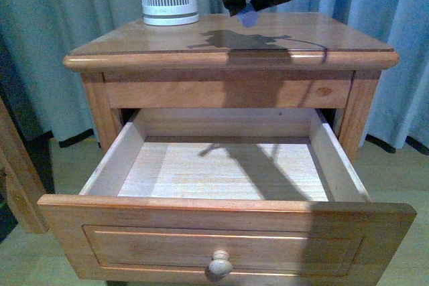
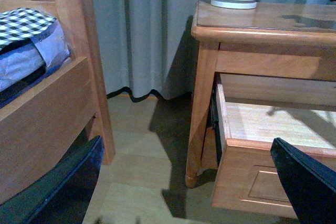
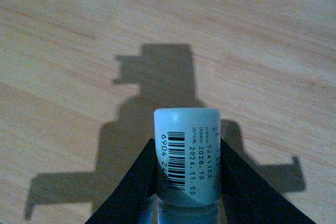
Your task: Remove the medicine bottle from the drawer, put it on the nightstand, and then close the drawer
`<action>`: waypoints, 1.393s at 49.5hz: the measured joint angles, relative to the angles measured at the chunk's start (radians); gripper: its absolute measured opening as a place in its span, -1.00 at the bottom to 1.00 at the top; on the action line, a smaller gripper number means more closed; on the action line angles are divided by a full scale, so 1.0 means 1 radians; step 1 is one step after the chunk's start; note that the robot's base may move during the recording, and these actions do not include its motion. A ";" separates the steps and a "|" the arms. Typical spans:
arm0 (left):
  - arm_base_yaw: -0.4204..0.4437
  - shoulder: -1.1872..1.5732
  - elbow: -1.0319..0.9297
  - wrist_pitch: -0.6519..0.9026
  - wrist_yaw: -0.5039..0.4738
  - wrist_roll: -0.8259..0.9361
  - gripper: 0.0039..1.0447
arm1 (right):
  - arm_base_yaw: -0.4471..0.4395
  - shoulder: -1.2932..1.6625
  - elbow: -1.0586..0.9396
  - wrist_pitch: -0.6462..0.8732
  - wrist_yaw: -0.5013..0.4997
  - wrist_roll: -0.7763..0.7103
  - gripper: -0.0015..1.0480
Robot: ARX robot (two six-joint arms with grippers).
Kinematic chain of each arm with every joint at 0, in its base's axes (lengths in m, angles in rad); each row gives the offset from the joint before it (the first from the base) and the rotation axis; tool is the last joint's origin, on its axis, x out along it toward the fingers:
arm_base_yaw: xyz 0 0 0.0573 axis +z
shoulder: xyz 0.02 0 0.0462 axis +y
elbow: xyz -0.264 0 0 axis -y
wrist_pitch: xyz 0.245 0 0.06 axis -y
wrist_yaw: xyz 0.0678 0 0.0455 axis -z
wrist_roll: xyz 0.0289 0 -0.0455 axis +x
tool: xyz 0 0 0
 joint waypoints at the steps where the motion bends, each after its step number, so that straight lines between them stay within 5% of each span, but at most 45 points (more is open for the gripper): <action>1: 0.000 0.000 0.000 0.000 0.000 0.000 0.88 | -0.001 0.000 -0.009 0.006 -0.001 0.000 -0.43; 16: 0.000 0.000 0.000 0.000 0.000 0.000 0.88 | -0.040 -0.010 -0.119 0.105 -0.012 0.000 -0.43; 21: 0.000 0.000 0.000 0.000 0.000 0.000 0.88 | -0.048 -0.010 -0.127 0.126 -0.026 0.000 -0.03; 38: 0.000 0.000 0.000 0.000 0.000 0.000 0.88 | -0.045 -0.026 -0.155 0.196 -0.060 0.018 0.88; 54: 0.000 0.000 0.000 0.000 0.000 0.000 0.88 | -0.047 -0.235 -0.302 0.281 -0.125 0.069 0.87; 69: 0.000 0.000 0.000 0.000 0.000 0.000 0.88 | -0.090 -0.636 -0.738 0.443 -0.220 0.151 0.76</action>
